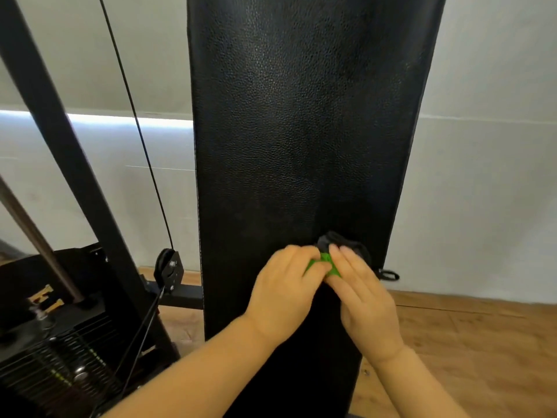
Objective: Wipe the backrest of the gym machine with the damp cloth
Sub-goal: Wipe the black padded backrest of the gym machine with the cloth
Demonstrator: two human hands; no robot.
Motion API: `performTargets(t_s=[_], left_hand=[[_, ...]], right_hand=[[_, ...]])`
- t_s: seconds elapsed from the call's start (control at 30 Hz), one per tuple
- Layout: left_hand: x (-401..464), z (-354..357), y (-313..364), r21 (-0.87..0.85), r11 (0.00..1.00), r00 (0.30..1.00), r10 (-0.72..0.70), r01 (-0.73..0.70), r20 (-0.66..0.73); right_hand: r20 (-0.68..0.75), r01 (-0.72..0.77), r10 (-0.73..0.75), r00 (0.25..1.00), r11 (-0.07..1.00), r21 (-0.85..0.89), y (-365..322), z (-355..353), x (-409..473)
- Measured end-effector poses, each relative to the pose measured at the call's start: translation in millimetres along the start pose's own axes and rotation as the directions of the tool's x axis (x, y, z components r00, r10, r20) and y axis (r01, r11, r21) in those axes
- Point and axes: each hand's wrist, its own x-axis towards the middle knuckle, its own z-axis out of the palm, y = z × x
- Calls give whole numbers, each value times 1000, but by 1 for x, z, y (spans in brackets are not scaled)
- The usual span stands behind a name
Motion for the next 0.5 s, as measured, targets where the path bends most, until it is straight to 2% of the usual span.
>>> performTargets(t_s=[0.1,0.2,0.4,0.5], left_hand=[[30,-21,-16,31,999,988,-40,45,-146],[60,-44,-38,81,996,974,-28,47,-224],[64,-52,-46,52,990,960,-110,128,-257],[42,-46,-43,28,983,956,-169,181,-240]], right_hand=[[-64,24,-22,998,999,36,1,-3,53],[-114,18,-12,993,999,50,-1,-5,101],[-134,-150,164,977,983,109,-26,7,117],[-126,-122,138,982,985,124,-36,15,98]])
